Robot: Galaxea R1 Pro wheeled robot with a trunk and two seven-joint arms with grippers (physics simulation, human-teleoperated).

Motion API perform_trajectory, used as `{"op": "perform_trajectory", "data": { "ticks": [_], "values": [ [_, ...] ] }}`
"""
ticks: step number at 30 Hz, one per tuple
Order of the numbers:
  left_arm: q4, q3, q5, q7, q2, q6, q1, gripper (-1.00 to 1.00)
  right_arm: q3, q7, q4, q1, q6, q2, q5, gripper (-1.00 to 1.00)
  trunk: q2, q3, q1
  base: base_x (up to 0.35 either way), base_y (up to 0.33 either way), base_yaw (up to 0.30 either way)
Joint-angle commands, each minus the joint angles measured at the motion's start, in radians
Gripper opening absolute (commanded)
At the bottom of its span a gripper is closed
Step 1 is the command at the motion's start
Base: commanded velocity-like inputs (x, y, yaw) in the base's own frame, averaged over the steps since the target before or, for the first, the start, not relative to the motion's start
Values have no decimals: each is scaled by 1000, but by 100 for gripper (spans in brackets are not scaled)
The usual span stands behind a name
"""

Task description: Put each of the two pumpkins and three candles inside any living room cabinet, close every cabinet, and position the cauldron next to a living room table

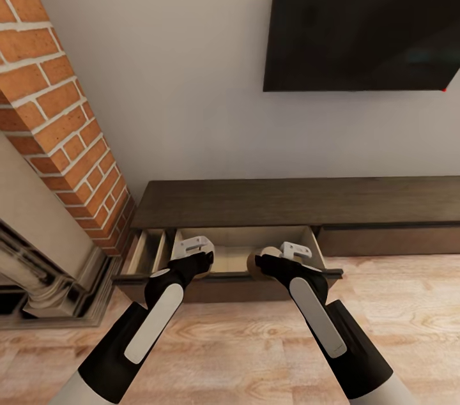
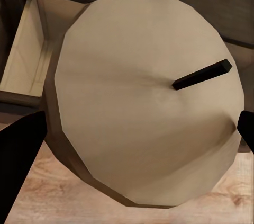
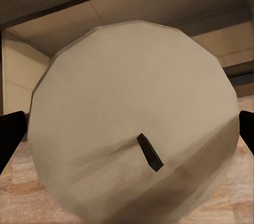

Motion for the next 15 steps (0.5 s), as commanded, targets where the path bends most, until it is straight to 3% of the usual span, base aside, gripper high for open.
{"op": "perform_trajectory", "data": {
  "ticks": [1, 10, 15],
  "values": [
    [-1, -3, 7, 10, 1, 1, -1, -100, 2, -10, 0, -1, 1, -1, -9, -100, 0, -1, 0, 85, 0, 0],
    [-1, -3, 7, 8, 1, 2, -1, -100, 2, -10, 4, -1, 1, 0, -9, -100, 0, -1, 0, 146, 0, 0],
    [0, -3, 7, 8, 1, 2, -1, -100, 2, -10, 6, -1, -1, 1, -9, -100, 0, -1, 0, 40, 0, 0]
  ]
}}
